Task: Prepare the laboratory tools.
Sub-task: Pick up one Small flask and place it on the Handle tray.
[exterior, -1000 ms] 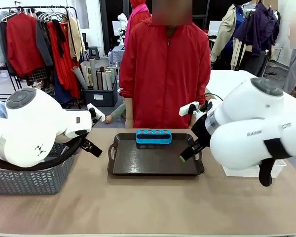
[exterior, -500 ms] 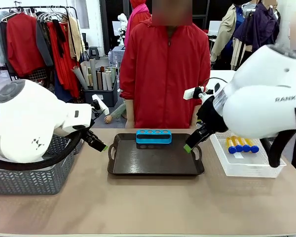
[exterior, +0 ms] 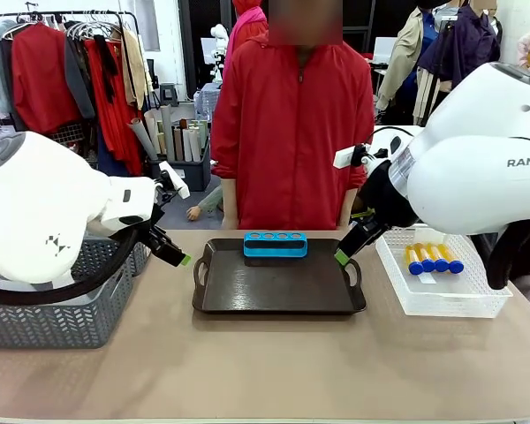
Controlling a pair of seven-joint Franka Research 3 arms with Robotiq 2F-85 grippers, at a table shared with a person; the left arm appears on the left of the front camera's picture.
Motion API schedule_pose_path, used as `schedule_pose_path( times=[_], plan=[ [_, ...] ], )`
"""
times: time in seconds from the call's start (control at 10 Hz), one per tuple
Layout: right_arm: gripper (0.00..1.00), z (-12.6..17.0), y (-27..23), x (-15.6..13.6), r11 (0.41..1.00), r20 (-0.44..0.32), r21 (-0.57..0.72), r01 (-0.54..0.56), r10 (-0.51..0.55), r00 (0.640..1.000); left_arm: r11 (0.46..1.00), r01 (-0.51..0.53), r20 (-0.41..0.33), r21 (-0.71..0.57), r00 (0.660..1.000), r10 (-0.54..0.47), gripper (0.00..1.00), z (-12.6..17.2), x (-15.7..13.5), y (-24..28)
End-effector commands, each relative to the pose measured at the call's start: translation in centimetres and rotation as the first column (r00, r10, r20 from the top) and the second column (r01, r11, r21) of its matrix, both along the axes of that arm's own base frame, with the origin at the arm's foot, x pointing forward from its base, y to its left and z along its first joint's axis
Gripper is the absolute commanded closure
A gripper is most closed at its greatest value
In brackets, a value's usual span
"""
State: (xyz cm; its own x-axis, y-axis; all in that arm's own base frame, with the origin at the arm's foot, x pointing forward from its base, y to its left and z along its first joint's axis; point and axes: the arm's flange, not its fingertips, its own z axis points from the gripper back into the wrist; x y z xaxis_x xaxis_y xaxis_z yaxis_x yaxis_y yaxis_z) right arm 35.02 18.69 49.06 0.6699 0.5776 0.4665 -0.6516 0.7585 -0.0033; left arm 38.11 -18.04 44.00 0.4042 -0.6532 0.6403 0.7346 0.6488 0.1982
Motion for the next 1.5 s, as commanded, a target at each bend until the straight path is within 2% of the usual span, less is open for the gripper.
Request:
schedule_pose_path(
  times=[0.0,0.2,0.4,0.6,0.7,0.9,1.0,1.2,1.3,1.4],
  plan=[
    [0.0,-0.2,0.1,0.1,1.0,-0.009,0.012,0.004,-0.004,1.0,1.0,-0.012,0.007,-0.002,1.0,0.012,0.0,-0.1,0.0,-0.4],
    [0.0,0.0,0.1,0.0,1.0,-0.001,-0.002,-0.001,0.001,1.0,1.0,0.001,-0.001,0.002,1.0,-0.001,0.0,-0.1,0.0,-0.1],
    [0.0,0.4,-0.4,1.2,0.999,-0.058,0.014,-0.045,0.046,0.997,0.984,0.161,-0.049,-0.078,0.985,-0.165,0.0,0.1,-1.7,1.1],
    [0.0,1.0,-1.0,2.2,0.995,-0.084,0.048,-0.089,0.092,0.992,0.958,0.248,-0.017,-0.141,0.967,-0.253,0.0,0.4,-3.4,2.5],
    [0.0,1.5,-1.4,2.6,0.988,-0.101,0.073,-0.133,0.14,0.985,0.951,0.262,-0.043,-0.162,0.961,-0.272,0.0,0.1,-3.8,2.9],
    [0.0,3.3,-2.4,3.3,0.975,-0.126,0.128,-0.182,0.198,0.972,0.919,0.309,-0.009,-0.245,0.947,-0.321,0.0,-0.8,-5.2,3.8],
    [0.0,3.7,-2.7,3.7,0.974,-0.126,0.131,-0.183,0.199,0.972,0.911,0.315,-0.018,-0.266,0.943,-0.331,0.0,-1.0,-6.1,4.5],
    [0.0,4.2,-2.8,4.2,0.972,-0.121,0.132,-0.195,0.211,0.97,0.906,0.333,-0.056,-0.262,0.932,-0.359,0.0,-0.7,-7.6,6.3],
    [0.0,4.1,-2.8,4.2,0.975,-0.111,0.118,-0.19,0.203,0.973,0.913,0.351,-0.099,-0.209,0.921,-0.377,0.0,-0.2,-8.3,7.1],
    [0.0,3.8,-2.7,4.1,0.975,-0.089,0.106,-0.195,0.205,0.975,0.915,0.311,-0.054,-0.255,0.941,-0.335,0.0,2.8,-1.5,3.7]
  ],
)
